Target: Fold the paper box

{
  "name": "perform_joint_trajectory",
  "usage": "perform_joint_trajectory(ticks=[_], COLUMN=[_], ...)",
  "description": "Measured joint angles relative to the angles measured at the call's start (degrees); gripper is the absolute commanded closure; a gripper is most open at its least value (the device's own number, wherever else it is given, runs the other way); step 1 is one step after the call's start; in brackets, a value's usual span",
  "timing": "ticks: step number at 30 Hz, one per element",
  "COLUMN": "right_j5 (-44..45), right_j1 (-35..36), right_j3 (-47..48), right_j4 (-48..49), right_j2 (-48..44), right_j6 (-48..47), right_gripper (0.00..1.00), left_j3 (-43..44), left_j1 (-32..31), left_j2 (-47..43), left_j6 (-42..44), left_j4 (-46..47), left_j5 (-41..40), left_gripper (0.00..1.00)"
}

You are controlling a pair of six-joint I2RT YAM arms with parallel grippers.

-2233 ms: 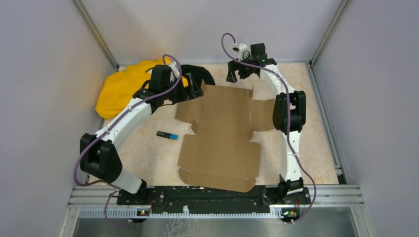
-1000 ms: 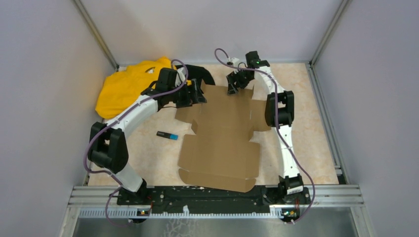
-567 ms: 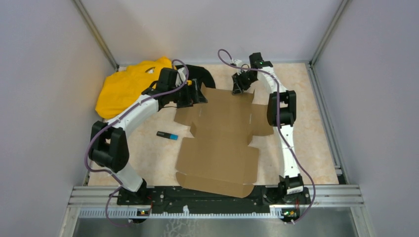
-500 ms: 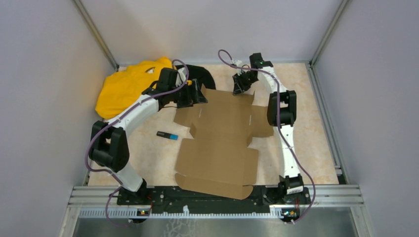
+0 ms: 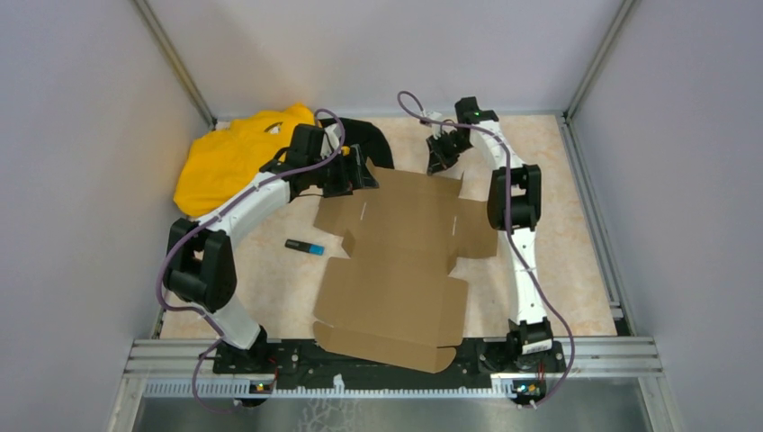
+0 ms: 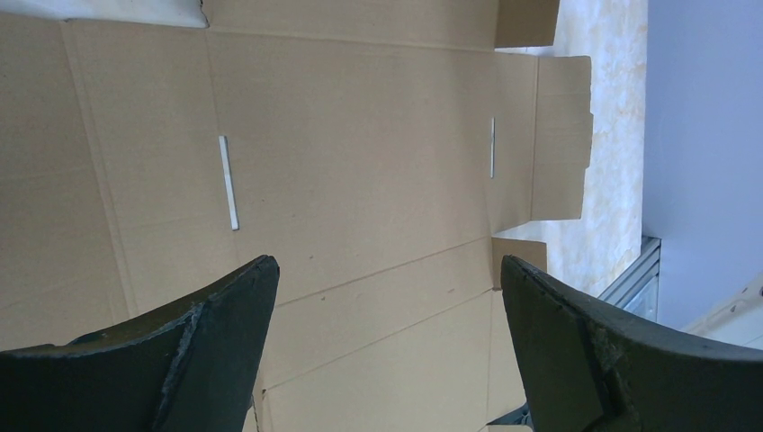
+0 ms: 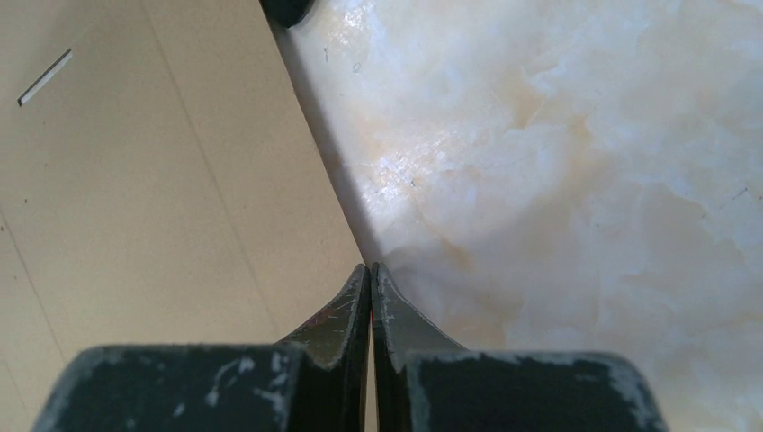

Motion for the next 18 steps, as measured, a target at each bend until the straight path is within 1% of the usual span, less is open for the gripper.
perform_joint_trajectory(ticks=[4, 9, 10, 12, 13, 15, 18], right_j5=[1.1, 4.7, 5.6, 7.8, 9.3, 13.0, 19.8], right_j1=[-0.2, -0.7, -0.8, -1.0, -1.0, -1.0, -0.9], right_j3=[-1.6, -2.4, -2.8, -3.1, -3.1, -3.1, -3.1], right_j4=[0.4, 2.7, 3.3, 4.0, 4.3, 4.5, 3.9], right_j2=[-1.9, -4.7, -5.4, -6.7, -7.3, -8.4, -9.8], right_j6=[1.5, 6.8, 8.0, 11.2, 12.9, 16.3, 21.5], right_gripper=[1.00, 1.00, 0.94, 0.71, 0.65, 0.61, 0.60], left_j3=[0.0, -0.1, -0.1, -0.2, -0.2, -0.2, -0.2], left_j1=[0.0, 0.0, 0.0, 0.0, 0.0, 0.0, 0.0], left_j2=[0.0, 0.0, 0.0, 0.0, 0.0, 0.0, 0.0], left_j6=[0.0, 0.0, 0.0, 0.0, 0.0, 0.0, 0.0], left_j4=[0.0, 0.1, 0.2, 0.3, 0.4, 0.5, 0.7], left_j5=[0.2, 0.2, 0.2, 0.2, 0.1, 0.1, -0.2], left_gripper=[0.01, 0.01, 0.01, 0.01, 0.01, 0.01, 0.01])
